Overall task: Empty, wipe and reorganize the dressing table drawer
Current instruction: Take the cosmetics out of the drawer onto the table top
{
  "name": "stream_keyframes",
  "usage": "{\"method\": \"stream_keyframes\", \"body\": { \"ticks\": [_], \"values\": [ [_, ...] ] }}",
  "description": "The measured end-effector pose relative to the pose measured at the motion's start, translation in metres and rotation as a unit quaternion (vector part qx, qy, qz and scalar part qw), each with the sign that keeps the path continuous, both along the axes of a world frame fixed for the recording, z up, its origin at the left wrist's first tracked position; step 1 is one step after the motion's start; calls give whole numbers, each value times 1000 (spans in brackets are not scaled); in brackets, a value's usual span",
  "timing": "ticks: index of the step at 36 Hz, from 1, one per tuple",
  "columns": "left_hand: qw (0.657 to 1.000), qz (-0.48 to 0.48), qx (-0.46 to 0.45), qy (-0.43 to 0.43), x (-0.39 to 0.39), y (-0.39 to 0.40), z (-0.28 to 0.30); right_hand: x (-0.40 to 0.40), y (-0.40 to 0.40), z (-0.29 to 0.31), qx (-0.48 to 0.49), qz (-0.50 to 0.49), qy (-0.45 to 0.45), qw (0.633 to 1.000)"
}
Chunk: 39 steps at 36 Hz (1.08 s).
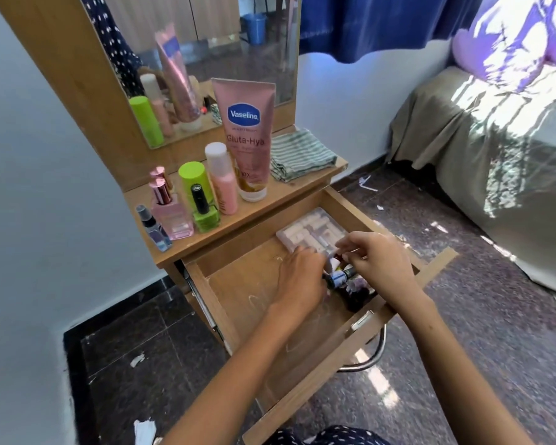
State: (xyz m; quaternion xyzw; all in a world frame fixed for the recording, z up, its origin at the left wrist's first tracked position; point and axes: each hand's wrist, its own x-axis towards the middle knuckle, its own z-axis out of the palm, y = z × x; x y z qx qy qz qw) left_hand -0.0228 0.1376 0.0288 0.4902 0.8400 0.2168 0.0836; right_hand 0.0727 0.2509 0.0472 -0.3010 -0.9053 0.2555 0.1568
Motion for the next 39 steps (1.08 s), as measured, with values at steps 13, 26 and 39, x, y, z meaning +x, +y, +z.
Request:
{"method": "stream_keyframes", "body": {
  "ticks": [13,26,39],
  "values": [
    [999,39,35,-7,0,-12,4,0,-4,-1,-18,-36,88,995],
    [880,233,384,-158,-18,-67,19,-50,-70,25,-298,71,218,927],
    [916,235,311,89,-22,-61,16,-110,-74,41,-172,19,307,936]
  ]
}}
